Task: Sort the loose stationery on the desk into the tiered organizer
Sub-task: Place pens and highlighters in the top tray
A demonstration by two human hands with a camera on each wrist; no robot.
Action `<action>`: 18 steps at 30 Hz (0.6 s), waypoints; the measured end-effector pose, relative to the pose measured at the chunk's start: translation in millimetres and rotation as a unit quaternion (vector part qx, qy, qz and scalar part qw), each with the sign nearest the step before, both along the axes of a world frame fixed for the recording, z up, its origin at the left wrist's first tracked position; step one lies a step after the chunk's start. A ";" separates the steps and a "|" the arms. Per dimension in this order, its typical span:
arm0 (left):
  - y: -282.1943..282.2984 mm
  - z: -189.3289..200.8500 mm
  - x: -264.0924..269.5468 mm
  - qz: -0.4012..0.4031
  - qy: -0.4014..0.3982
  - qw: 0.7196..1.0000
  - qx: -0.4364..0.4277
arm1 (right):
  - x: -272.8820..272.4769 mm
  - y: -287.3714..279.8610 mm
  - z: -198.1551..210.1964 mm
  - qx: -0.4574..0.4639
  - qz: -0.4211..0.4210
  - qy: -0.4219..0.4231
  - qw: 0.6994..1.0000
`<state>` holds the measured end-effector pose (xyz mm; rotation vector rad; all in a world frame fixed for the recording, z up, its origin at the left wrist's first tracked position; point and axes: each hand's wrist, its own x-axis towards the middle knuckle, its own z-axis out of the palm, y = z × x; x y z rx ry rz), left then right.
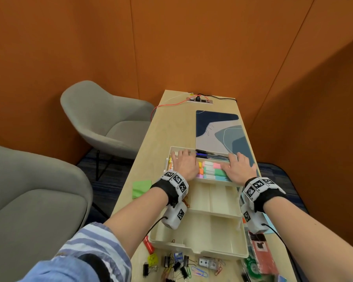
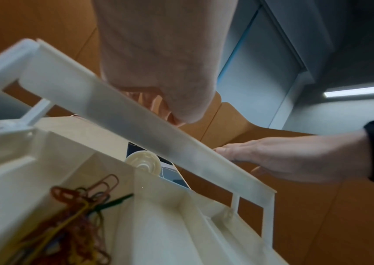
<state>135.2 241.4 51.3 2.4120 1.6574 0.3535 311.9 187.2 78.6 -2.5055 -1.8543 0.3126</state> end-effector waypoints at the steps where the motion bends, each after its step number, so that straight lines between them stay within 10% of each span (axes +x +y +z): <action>1: 0.0 1.9 -0.8 0.009 -0.006 1.000 0.003 | -0.2 -0.2 1.1 0.005 -0.004 0.005 1.000; 13: -83.3 24.6 -111.5 -0.059 -0.270 0.960 0.050 | -56.0 -135.2 -30.9 0.242 0.092 0.203 0.944; 18: -169.8 -26.8 -159.0 -0.058 -0.191 0.980 -0.021 | -81.7 -212.5 -70.4 0.175 0.097 0.237 0.951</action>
